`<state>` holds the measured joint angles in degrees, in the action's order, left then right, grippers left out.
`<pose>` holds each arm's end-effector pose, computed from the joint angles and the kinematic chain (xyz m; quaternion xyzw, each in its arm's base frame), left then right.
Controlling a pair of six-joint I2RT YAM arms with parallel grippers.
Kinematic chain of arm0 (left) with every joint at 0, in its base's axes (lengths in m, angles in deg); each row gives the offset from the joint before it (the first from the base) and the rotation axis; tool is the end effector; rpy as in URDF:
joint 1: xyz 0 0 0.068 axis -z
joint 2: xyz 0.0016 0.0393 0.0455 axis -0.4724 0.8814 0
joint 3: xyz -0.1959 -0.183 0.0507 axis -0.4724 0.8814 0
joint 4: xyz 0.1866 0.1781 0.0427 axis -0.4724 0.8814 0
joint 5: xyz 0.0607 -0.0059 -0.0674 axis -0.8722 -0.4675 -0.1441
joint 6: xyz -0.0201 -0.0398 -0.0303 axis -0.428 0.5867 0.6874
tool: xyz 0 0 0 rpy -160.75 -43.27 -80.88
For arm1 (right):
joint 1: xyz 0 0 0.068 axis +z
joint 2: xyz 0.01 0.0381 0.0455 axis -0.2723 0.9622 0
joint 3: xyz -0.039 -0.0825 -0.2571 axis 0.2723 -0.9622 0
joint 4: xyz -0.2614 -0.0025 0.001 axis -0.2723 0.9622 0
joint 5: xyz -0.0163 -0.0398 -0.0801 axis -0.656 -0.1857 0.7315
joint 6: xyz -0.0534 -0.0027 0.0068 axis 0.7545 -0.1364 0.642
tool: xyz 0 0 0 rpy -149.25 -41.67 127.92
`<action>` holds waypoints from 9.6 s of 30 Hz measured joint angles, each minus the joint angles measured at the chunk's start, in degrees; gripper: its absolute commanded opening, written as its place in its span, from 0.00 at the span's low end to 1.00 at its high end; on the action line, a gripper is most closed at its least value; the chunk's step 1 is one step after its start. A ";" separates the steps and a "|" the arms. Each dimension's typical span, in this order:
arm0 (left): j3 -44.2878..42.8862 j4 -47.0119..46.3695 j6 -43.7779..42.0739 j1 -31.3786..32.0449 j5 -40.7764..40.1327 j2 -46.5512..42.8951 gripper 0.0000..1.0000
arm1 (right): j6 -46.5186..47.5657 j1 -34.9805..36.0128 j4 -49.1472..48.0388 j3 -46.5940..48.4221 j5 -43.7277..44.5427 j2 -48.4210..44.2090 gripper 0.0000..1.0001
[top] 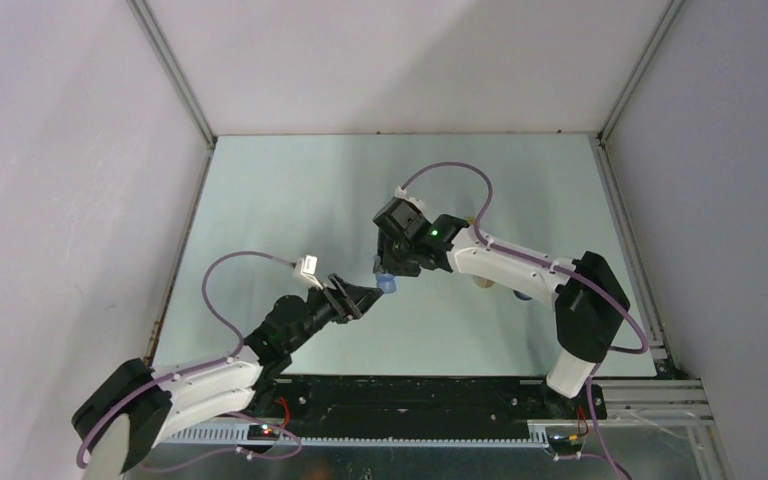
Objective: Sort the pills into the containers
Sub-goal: Pick up the pill container at the center of the board, then close the pill container, then place the pill container at the center of the board.
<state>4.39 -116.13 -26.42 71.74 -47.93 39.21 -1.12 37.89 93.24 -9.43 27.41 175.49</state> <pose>0.1233 -0.1154 0.1585 -0.0916 0.7559 -0.4856 0.4295 0.2248 0.2979 0.2622 -0.0236 0.9519 0.1918 0.2377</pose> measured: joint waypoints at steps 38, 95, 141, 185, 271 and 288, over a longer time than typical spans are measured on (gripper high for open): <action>-0.02 -12.59 3.78 2.84 -6.88 7.80 0.04 | -10.54 0.09 -2.27 1.11 -3.32 -0.52 0.63; -17.46 10.82 28.92 -1.95 6.75 -10.91 0.00 | -7.69 -9.66 -36.96 -29.27 -9.53 -40.24 0.76; -21.05 8.94 29.90 -1.95 10.19 -9.84 0.00 | -15.34 -10.75 -44.68 -36.54 -5.55 -42.82 0.68; -21.05 9.01 30.80 -1.95 11.39 -9.40 0.00 | -14.14 -9.64 -54.16 -30.62 -16.24 -33.53 0.68; -20.61 14.27 20.74 -2.21 11.10 -5.18 0.01 | -7.37 -12.70 -33.55 -27.54 -7.67 -43.71 0.86; -15.30 -8.46 16.98 -2.49 13.29 36.33 0.03 | -6.36 -16.44 -23.63 -33.86 -0.50 -52.09 0.83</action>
<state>-10.91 -124.59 -9.44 69.25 -34.65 75.54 -7.48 21.45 69.62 -43.29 26.90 123.40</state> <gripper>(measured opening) 0.307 0.852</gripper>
